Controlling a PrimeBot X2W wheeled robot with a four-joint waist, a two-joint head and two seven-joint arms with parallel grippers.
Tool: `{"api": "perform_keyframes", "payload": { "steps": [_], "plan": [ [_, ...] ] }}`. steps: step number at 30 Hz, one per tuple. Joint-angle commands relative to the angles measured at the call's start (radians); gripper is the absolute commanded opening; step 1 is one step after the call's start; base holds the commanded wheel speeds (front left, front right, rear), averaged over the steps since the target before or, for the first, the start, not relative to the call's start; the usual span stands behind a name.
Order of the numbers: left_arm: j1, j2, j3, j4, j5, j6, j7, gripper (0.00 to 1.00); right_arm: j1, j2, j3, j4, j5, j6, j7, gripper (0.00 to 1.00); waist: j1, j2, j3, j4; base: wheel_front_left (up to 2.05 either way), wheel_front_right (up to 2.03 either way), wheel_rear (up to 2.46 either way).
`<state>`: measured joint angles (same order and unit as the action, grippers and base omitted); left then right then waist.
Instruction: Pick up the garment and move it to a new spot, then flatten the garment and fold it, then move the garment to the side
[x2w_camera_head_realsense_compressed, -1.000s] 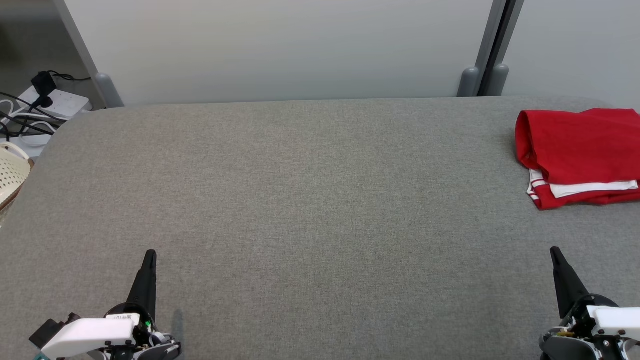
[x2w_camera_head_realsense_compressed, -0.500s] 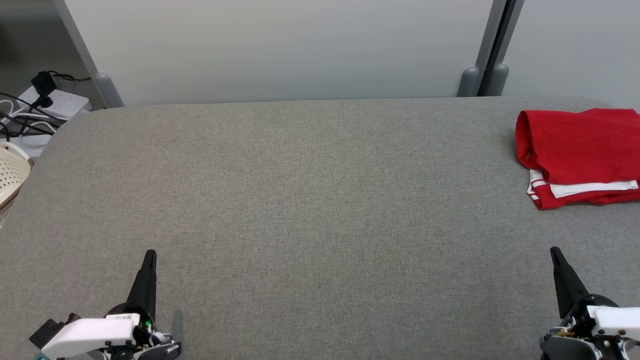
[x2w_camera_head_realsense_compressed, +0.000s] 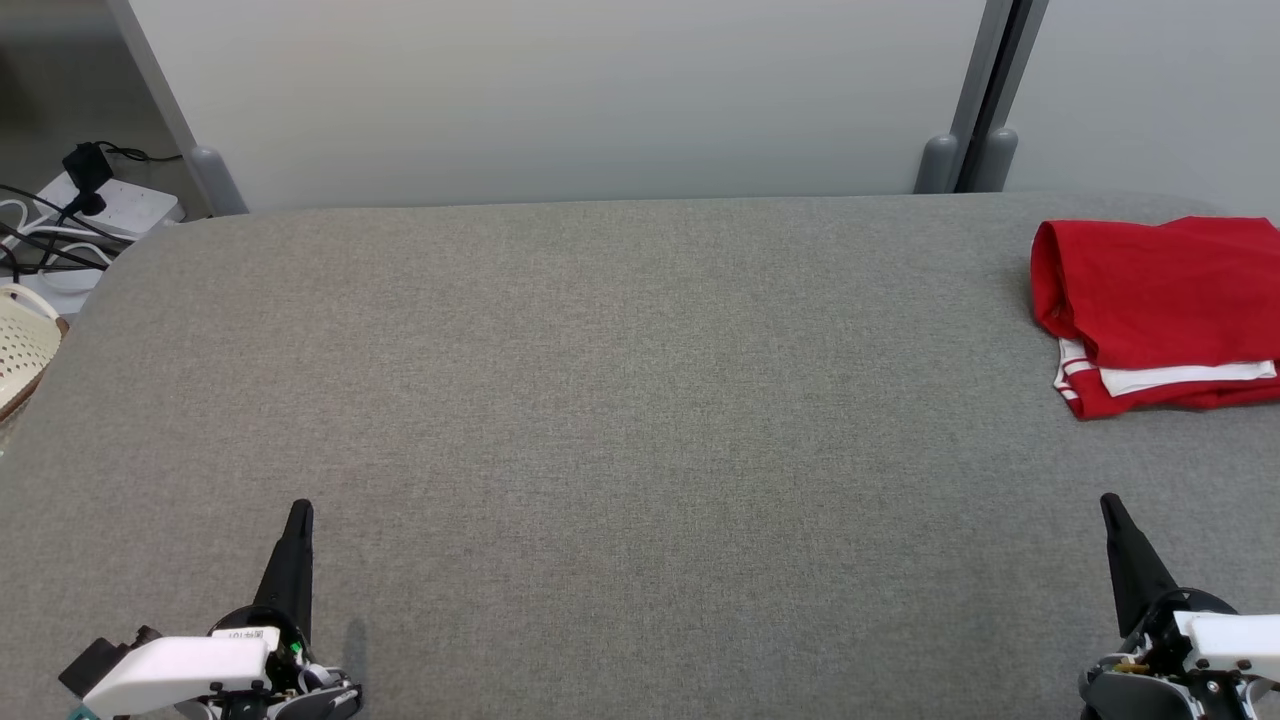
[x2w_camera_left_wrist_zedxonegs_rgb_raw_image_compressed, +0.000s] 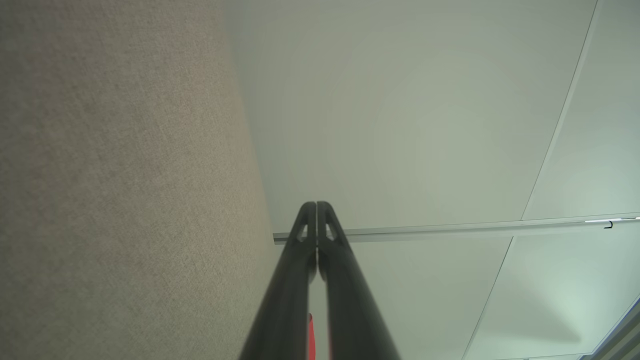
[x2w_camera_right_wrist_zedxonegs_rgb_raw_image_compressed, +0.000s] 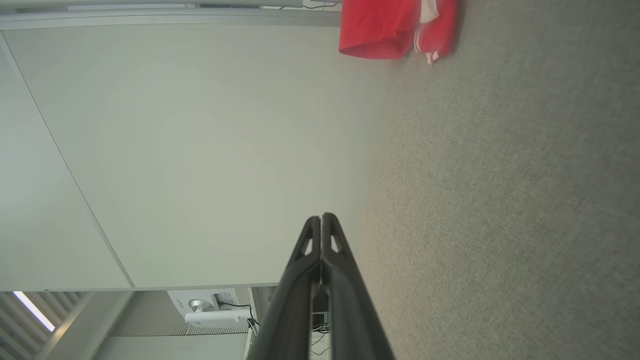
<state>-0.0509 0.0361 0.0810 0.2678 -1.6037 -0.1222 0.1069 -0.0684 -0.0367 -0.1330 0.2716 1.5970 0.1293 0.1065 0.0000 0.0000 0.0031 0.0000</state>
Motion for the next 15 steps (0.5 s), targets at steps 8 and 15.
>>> {"api": "perform_keyframes", "payload": {
  "steps": [8, 15],
  "plan": [
    [-0.057, 0.014, 0.033, -0.023, -0.005, -0.008, 0.006, 0.0, -0.04, -0.014, 0.019, -0.027, 0.011, 0.001, 0.007, 0.0, 0.0, 0.0, 0.0, 0.0, 0.0, 0.0, 0.0],
    [-0.057, 0.014, 0.033, -0.023, -0.005, -0.008, 0.006, 0.0, -0.04, -0.014, 0.019, -0.027, 0.011, 0.001, 0.007, 0.0, 0.0, 0.0, 0.0, 0.0, 0.0, 0.0, 0.0]
  ]
}}
